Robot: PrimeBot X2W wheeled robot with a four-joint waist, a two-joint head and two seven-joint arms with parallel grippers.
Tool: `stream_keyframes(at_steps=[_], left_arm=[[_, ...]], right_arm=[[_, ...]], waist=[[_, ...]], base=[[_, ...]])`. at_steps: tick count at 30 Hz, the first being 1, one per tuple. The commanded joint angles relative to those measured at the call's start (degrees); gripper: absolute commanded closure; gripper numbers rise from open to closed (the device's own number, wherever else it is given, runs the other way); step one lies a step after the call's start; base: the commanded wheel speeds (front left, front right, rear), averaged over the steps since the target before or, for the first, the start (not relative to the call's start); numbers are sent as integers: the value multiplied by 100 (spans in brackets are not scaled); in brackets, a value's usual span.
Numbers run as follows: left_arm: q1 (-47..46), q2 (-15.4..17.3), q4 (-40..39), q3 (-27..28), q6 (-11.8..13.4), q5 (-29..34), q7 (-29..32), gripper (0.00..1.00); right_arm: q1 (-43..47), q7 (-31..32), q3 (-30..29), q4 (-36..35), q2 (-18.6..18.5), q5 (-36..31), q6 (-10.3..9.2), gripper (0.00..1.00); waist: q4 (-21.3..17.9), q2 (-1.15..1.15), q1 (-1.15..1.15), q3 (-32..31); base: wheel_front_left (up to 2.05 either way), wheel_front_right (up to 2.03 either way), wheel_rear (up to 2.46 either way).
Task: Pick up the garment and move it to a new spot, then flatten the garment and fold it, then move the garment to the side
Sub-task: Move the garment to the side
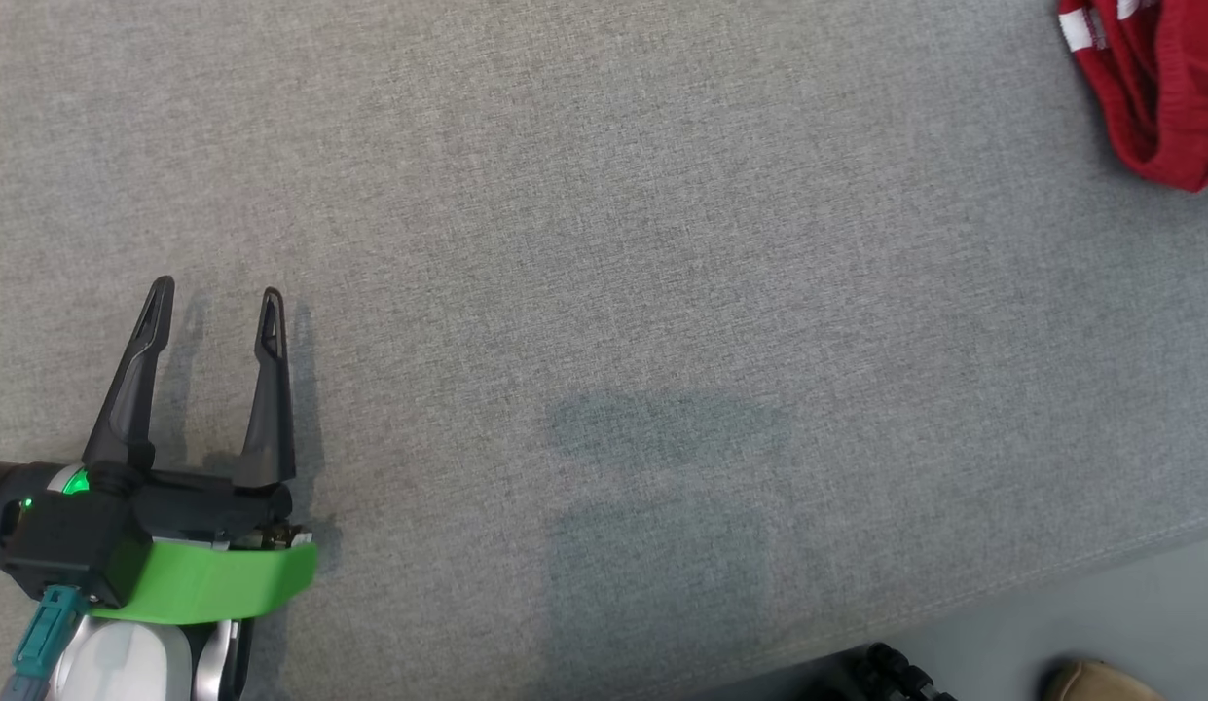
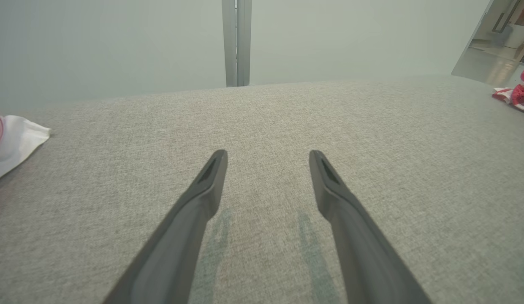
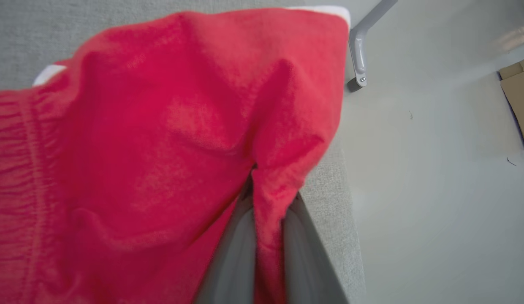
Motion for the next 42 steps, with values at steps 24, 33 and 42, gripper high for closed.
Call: stream_keyframes(at_steps=[24, 33, 42], left_arm=[[463, -343, 647, -105, 54, -213, -130, 0], [829, -401, 1183, -178, -28, -294, -130, 0], [956, -462, 1879, -46, -79, -344, -125, 0]], right_arm=[[735, -2520, -83, 176, -59, -697, -8, 0], [2860, -3053, -1026, -1099, 213, -736, -7, 0], [5534, -3108, -2855, -3286, 1838, -1820, -8, 0]], waist=[[558, 0, -1, -1789], [1100, 0, -1, -2602], [1479, 0, -1, -3120]], base=[[0, 0, 0], [0, 0, 0], [0, 0, 0]])
